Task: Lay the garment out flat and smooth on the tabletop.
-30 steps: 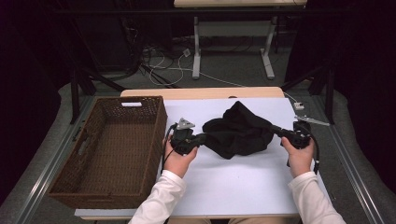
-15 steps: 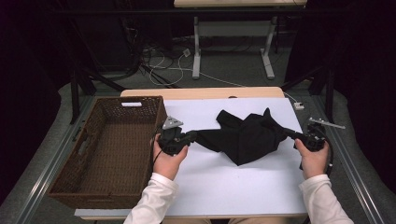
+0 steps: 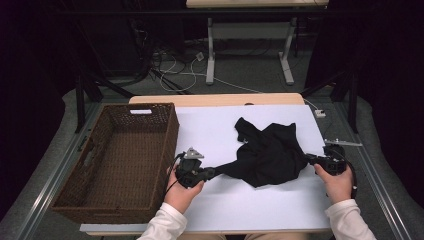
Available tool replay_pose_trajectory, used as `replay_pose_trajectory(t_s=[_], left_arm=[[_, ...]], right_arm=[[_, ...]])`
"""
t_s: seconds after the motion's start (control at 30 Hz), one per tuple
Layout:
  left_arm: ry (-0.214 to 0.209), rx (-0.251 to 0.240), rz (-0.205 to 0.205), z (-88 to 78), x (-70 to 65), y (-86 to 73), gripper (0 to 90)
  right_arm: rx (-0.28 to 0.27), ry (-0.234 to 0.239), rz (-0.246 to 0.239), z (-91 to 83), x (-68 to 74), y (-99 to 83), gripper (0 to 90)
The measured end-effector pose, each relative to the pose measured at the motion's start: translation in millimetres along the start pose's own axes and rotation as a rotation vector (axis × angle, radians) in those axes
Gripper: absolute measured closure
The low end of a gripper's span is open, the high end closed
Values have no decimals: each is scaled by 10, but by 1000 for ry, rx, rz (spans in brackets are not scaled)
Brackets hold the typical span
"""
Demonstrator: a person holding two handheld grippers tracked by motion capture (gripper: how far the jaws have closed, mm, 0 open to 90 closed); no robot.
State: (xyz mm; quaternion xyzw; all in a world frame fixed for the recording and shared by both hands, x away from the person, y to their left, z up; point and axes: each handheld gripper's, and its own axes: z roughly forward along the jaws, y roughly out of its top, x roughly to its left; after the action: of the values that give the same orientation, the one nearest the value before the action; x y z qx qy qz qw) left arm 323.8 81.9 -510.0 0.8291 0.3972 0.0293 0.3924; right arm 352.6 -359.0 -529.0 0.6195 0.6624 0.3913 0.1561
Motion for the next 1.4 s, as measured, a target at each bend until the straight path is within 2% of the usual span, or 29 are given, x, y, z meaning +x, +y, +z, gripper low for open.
replay_pose_trajectory(t_s=[0.07,0.17,0.2,0.23,0.27,0.3,0.33,0.37,0.4,0.47,0.5,0.53,0.57,0.6,0.63,0.67,0.7,0.73,0.77,0.8,0.83,0.87,0.93,0.97,1.1,1.2,1.33,1.4], left_arm=[[-21,15,-3,38,10,-57,862],[-65,31,-25,112,-4,-130,861],[-71,39,-20,133,-13,-146,861],[-71,39,-20,133,-13,-146,861],[-82,51,-7,172,-43,-170,860],[-86,63,-4,185,-61,-175,860],[-86,63,-4,185,-61,-175,859],[-92,67,4,214,-90,-185,859],[-95,71,14,222,-96,-186,858],[-100,66,17,240,-112,-191,856],[-100,66,17,240,-112,-191,855],[-99,70,25,243,-119,-190,852],[-99,70,25,243,-119,-190,850],[-99,66,22,249,-124,-192,850],[-103,55,20,258,-127,-199,845],[-103,55,20,258,-127,-199,840],[-95,52,21,259,-128,-201,831],[-95,52,21,259,-128,-201,825],[-97,62,28,251,-121,-199,822],[-96,52,24,253,-124,-204,818],[-93,49,22,249,-125,-205,818],[-90,44,15,239,-131,-205,806],[-87,50,20,231,-130,-202,800],[-85,43,20,227,-129,-203,797],[-84,47,24,226,-121,-205,804],[-87,52,27,239,-124,-212,814],[-92,46,28,247,-134,-215,824],[-91,54,35,241,-139,-210,830]], right_arm=[[-27,-11,-6,-39,40,23,700],[-91,-50,-48,-118,98,54,635],[-109,-57,-49,-146,128,66,617],[-109,-57,-49,-146,128,66,617],[-161,-50,-60,-194,181,89,565],[-181,-29,-72,-209,212,98,535],[-181,-29,-72,-209,212,98,535],[-188,45,-75,-210,296,106,490],[-175,73,-83,-204,345,106,479],[-168,97,-110,-172,469,103,459],[-168,97,-110,-172,469,103,459],[-155,122,-147,-149,579,110,455],[-155,122,-147,-149,579,110,455],[-156,135,-156,-140,640,113,453],[-153,146,-178,-132,758,117,451],[-161,147,-204,-121,808,119,450],[-162,150,-211,-116,868,115,448],[-162,150,-211,-116,868,115,448],[-155,139,-258,-92,973,107,447],[-154,135,-281,-73,1023,100,448],[-154,135,-281,-73,1023,100,448],[-148,142,-309,-28,1119,80,453],[-142,142,-320,-6,1166,67,458],[-133,143,-338,34,1244,43,467],[-120,152,-354,90,1325,15,469],[-117,136,-381,160,1412,-20,474],[-91,83,-410,238,1440,-53,655],[-95,92,-406,252,1435,-71,774]])
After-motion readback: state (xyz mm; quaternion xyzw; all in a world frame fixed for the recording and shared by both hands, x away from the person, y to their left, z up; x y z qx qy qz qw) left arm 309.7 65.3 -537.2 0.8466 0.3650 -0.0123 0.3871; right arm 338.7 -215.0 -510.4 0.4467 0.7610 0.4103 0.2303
